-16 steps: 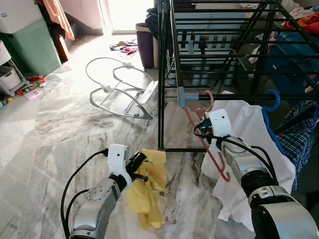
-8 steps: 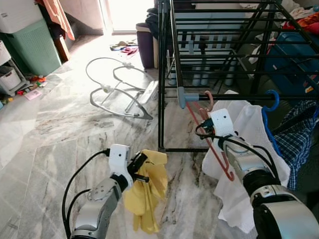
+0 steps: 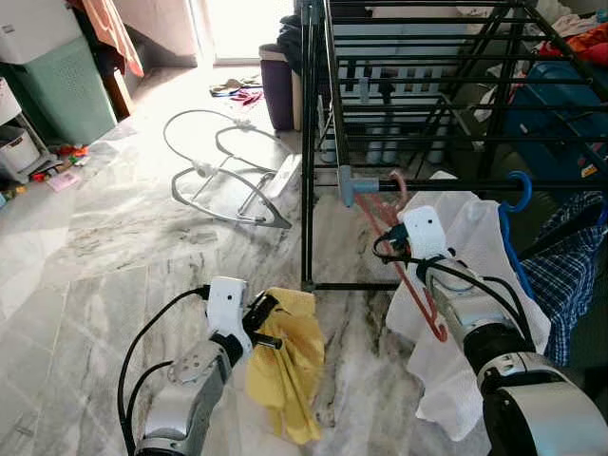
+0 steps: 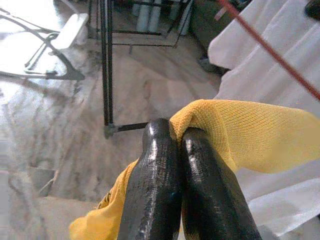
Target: Hang hanger
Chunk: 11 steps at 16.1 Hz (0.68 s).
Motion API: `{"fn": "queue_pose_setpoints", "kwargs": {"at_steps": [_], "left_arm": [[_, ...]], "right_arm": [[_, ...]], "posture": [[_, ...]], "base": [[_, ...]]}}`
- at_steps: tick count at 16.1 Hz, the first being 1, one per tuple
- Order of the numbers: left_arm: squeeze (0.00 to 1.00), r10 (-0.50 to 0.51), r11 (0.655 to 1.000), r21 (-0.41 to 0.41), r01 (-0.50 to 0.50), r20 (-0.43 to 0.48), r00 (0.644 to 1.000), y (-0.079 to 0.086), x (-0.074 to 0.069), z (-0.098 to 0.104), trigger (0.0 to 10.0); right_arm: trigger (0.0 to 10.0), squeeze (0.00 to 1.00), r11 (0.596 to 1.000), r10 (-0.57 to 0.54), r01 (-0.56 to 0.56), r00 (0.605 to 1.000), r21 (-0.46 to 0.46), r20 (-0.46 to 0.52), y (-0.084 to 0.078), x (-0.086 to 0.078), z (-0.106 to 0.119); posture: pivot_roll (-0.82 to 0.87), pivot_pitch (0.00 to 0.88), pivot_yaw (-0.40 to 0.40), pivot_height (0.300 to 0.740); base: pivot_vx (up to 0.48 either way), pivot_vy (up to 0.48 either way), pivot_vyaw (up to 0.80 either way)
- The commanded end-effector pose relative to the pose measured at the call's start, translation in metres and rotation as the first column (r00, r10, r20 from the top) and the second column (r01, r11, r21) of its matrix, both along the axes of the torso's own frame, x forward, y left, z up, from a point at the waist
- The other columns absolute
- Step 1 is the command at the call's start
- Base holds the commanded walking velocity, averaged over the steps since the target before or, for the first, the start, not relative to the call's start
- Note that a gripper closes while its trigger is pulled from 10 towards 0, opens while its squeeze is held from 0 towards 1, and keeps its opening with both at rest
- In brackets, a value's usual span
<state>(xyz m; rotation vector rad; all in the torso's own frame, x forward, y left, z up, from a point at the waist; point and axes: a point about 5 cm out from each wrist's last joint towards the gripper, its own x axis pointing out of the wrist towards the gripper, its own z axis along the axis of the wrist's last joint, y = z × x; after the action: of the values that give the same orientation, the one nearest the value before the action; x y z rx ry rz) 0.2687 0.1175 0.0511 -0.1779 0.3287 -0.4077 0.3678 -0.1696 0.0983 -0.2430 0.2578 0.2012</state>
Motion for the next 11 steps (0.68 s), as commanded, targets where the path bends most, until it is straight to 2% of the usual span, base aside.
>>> {"fn": "queue_pose_setpoints", "kwargs": {"at_steps": [1,2,3,4,5,6,7,8,10,11], "left_arm": [[0.00,0.004,1.000,0.022,-0.005,0.027,1.000,0.000,0.003,0.004,10.0],[0.00,0.002,1.000,0.024,-0.002,0.025,1.000,0.000,0.003,0.003,10.0],[0.00,-0.001,1.000,0.024,0.000,0.023,1.000,0.000,0.002,0.002,10.0],[0.00,-0.006,1.000,0.028,0.005,0.020,1.000,-0.001,0.002,0.002,10.0],[0.00,-0.003,1.000,0.030,0.002,0.018,1.000,-0.001,0.003,0.001,10.0],[0.00,0.018,0.999,0.033,-0.018,-0.003,1.000,0.000,0.005,0.000,10.0],[0.00,0.021,0.999,0.026,-0.020,-0.025,0.999,0.000,0.006,-0.002,10.0],[0.00,0.012,0.999,0.038,-0.011,-0.019,1.000,-0.002,0.007,-0.003,10.0],[0.00,0.011,0.999,0.051,-0.010,-0.021,1.000,-0.002,0.006,-0.006,10.0],[0.00,0.009,0.996,0.094,-0.008,-0.004,1.000,-0.002,0.005,-0.009,10.0]], "right_arm": [[0.0,0.00,0.999,-0.022,0.020,0.997,0.032,0.075,0.001,0.001,0.009],[1.6,0.00,0.998,-0.046,0.041,0.994,0.057,0.101,0.002,-0.004,0.006],[1.7,0.00,0.996,-0.056,0.048,0.991,0.071,0.120,0.003,-0.007,0.004],[2.9,0.00,0.993,-0.069,0.055,0.988,0.109,0.138,0.006,-0.014,-0.001],[5.3,0.00,0.991,-0.071,0.054,0.988,0.119,0.137,0.006,-0.017,-0.003],[9.5,0.00,0.991,-0.069,0.054,0.990,0.121,0.124,0.008,-0.023,-0.012],[10.0,0.00,0.991,-0.073,0.060,0.991,0.119,0.108,0.008,-0.031,-0.022],[10.0,0.00,0.990,-0.085,0.072,0.991,0.121,0.105,0.007,-0.041,-0.030],[10.0,0.00,0.989,-0.098,0.086,0.990,0.122,0.100,0.007,-0.050,-0.037],[10.0,0.00,0.987,-0.114,0.102,0.989,0.126,0.098,0.006,-0.056,-0.042]], "posture": [[-0.10,0.021,0.001,0.740],[-0.10,0.018,0.002,0.740],[-0.10,0.017,0.003,0.740],[-0.11,0.014,0.005,0.740],[-0.11,0.012,0.006,0.740],[-0.12,0.008,0.007,0.740],[-0.12,0.000,0.008,0.740],[-0.12,0.000,0.009,0.740],[-0.12,0.000,0.009,0.740],[-0.12,0.000,0.009,0.740]], "base": [[0.000,0.000,0.00],[0.000,0.000,0.00],[0.000,0.000,0.00],[0.000,0.000,0.00],[0.000,0.000,0.00],[0.000,0.000,0.00],[0.000,0.000,0.00],[0.000,0.000,0.00],[0.000,0.000,0.00],[0.000,0.000,0.00]]}}
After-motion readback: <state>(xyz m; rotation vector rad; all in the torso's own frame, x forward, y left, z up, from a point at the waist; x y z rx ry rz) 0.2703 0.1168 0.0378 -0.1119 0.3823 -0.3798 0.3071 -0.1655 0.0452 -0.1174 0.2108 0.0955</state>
